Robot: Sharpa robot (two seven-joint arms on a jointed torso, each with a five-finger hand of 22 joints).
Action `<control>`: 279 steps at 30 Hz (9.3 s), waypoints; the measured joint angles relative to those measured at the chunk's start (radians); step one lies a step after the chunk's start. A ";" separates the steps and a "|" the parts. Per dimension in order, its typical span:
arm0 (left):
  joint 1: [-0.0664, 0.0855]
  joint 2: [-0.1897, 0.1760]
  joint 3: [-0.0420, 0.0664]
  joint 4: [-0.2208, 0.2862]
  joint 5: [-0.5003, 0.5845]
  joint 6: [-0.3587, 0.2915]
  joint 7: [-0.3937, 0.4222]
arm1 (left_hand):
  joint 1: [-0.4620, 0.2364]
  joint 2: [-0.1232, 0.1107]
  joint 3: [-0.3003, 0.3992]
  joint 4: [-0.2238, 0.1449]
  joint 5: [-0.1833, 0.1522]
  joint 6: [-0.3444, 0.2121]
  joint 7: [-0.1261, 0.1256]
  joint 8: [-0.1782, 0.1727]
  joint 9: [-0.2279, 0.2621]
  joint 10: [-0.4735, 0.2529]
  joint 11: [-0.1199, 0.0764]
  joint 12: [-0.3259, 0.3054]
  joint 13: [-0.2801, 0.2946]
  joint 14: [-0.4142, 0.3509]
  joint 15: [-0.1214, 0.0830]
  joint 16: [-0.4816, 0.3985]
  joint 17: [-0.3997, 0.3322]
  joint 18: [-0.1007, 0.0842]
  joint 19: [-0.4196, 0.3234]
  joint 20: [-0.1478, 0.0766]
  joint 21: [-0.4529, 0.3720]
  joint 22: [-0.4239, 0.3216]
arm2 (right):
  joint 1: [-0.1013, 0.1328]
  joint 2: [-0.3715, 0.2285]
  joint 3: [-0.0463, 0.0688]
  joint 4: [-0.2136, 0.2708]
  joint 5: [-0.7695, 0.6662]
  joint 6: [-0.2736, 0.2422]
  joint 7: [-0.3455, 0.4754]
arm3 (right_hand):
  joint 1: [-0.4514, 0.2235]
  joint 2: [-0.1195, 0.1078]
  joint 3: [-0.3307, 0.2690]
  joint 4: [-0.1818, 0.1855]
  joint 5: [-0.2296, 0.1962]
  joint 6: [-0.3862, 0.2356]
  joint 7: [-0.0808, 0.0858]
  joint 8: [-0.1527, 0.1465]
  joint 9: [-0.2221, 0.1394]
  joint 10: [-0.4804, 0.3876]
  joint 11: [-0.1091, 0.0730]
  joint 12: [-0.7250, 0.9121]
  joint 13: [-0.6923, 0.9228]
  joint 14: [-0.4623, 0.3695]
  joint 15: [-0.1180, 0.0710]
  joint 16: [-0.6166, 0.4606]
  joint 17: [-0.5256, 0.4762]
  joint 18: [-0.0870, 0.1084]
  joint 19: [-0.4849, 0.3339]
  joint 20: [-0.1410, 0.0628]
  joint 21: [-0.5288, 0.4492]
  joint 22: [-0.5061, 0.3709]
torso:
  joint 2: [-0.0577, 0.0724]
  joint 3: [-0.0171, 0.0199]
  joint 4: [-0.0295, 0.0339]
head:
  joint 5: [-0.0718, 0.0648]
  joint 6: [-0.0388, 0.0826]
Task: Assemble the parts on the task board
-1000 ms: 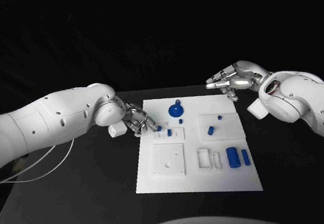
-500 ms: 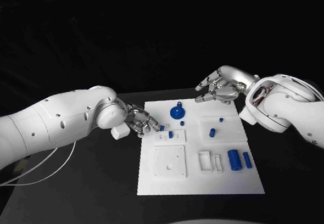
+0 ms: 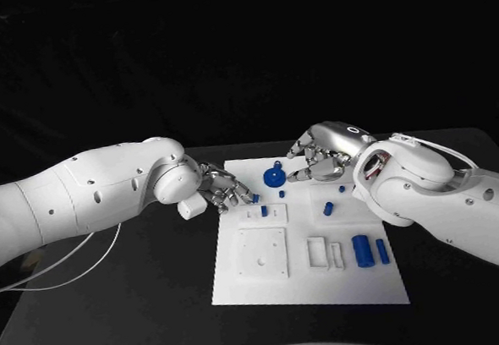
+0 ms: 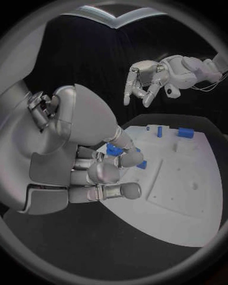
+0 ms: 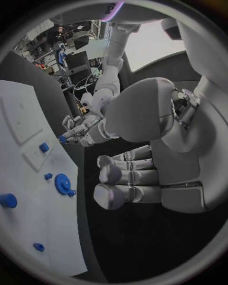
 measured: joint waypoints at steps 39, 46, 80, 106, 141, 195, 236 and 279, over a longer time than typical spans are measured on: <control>0.000 0.019 0.000 0.048 0.131 -0.137 0.061 | -0.005 -0.009 0.032 -0.023 0.018 0.003 0.003 -0.003 0.000 0.008 -0.005 -0.018 -0.007 0.004 -0.003 0.000 -0.013 0.000 0.000 0.000 0.000 0.000 | 0.011 0.138 -0.111 -0.095 -0.120 -0.029 -0.062 | 0.005 -0.005 0.066 -0.001 -0.022 0.028 -0.005 0.000 0.000 0.021 -0.006 0.009 0.029 0.018 -0.004 0.015 0.021 0.000 0.000 0.000 0.042 0.000 | 0.002 0.0029 -0.0007 | 0.002 0.007; 0.000 0.021 0.000 0.048 0.141 -0.138 0.066 | -0.006 -0.008 0.032 -0.023 0.018 0.003 0.003 -0.008 0.000 0.009 -0.005 -0.017 -0.007 0.004 -0.003 0.000 -0.013 0.000 0.000 0.000 0.000 0.000 | 0.011 0.141 -0.115 -0.097 -0.122 -0.040 -0.060 | 0.000 -0.011 0.130 -0.011 -0.046 0.076 -0.017 0.000 -0.001 0.041 -0.016 0.031 0.058 0.030 -0.009 0.023 0.029 0.000 0.000 -0.007 0.068 0.000 | 0.002 0.0029 -0.0012 | 0.002 0.007; 0.001 0.021 0.000 0.042 0.149 -0.137 0.068 | -0.005 -0.009 0.033 -0.027 0.020 0.003 0.003 -0.007 0.000 0.010 -0.003 -0.017 -0.007 0.004 -0.003 0.000 -0.015 0.000 0.000 0.000 0.000 0.000 | 0.010 0.136 -0.120 -0.102 -0.125 -0.076 -0.047 | -0.016 -0.032 0.103 -0.023 -0.027 0.073 -0.013 0.000 0.000 0.076 -0.019 0.016 0.165 0.035 -0.014 0.026 0.050 -0.016 -0.004 -0.018 0.087 0.000 | 0.001 0.0029 -0.0016 | 0.000 0.001; 0.000 0.021 0.000 0.040 0.150 -0.130 0.068 | -0.003 -0.011 0.037 -0.027 0.024 0.005 0.005 -0.007 0.000 0.010 -0.003 -0.017 -0.007 0.003 -0.003 0.000 -0.016 0.000 0.000 0.000 0.000 0.000 | 0.008 0.139 -0.127 -0.111 -0.130 -0.071 -0.043 | -0.015 -0.011 0.286 -0.089 -0.088 0.133 -0.029 0.000 0.000 0.086 -0.025 0.016 0.183 0.035 -0.014 0.031 0.063 -0.016 -0.004 -0.017 0.095 0.000 | 0.001 0.0028 -0.0012 | 0.000 -0.002; 0.000 0.021 0.000 0.038 0.171 -0.122 0.067 | -0.007 -0.008 0.037 -0.028 0.026 0.005 0.005 -0.007 0.000 0.010 -0.003 -0.021 -0.007 0.003 -0.003 0.000 -0.019 0.000 0.000 0.000 0.000 0.000 | 0.004 0.146 -0.131 -0.120 -0.157 -0.094 -0.037 | -0.029 0.038 0.374 -0.101 -0.117 0.196 -0.042 -0.008 -0.002 0.111 -0.032 0.028 0.199 0.039 -0.017 0.041 0.073 -0.016 0.000 -0.021 0.112 0.000 | 0.001 0.0026 -0.0012 | 0.000 -0.004; -0.002 -0.052 -0.002 -0.021 0.247 0.334 0.458 | 0.062 -0.025 -0.324 0.167 -0.039 0.004 0.000 -0.108 -0.189 -0.115 0.011 0.030 0.005 -0.075 0.000 -0.046 -0.095 -0.016 -0.025 -0.011 -0.074 0.000 | -0.079 -0.066 -0.006 0.048 0.267 -0.255 0.184 | -0.039 0.084 0.249 -0.114 -0.064 0.196 -0.047 -0.005 -0.002 0.114 -0.035 0.020 0.216 0.043 -0.021 0.037 0.076 -0.016 0.000 -0.028 0.103 0.000 | 0.001 0.0026 -0.0026 | 0.000 0.033; -0.003 -0.038 -0.002 -0.026 0.135 0.298 0.540 | -0.052 -0.065 -0.369 0.201 -0.096 0.024 -0.047 -0.034 0.555 -0.090 -0.005 0.041 0.008 -0.066 -0.009 -0.011 -0.066 -0.027 -0.029 -0.022 -0.047 0.000 | -0.129 -0.103 0.045 0.103 0.375 -0.212 0.229 | -0.039 0.098 0.230 -0.134 -0.046 0.194 -0.048 -0.007 -0.002 0.112 -0.033 0.016 0.219 0.043 -0.021 0.037 0.080 -0.016 0.000 -0.028 0.099 0.000 | 0.001 0.0022 -0.0008 | -0.013 0.040; -0.008 -0.006 -0.002 -0.022 0.114 0.274 0.550 | 0.008 -0.005 -0.328 0.144 0.033 0.024 -0.047 -0.069 0.522 -0.101 -0.007 0.041 0.006 -0.066 -0.009 -0.015 -0.079 -0.027 -0.029 -0.022 -0.047 0.000 | -0.130 -0.069 0.049 0.100 0.381 -0.200 0.233 | -0.043 0.101 0.225 -0.139 -0.042 0.193 -0.051 -0.009 -0.002 0.112 -0.033 0.016 0.221 0.043 -0.021 0.033 0.082 -0.016 0.000 -0.028 0.099 0.000 | 0.001 0.0023 -0.0012 | -0.007 0.038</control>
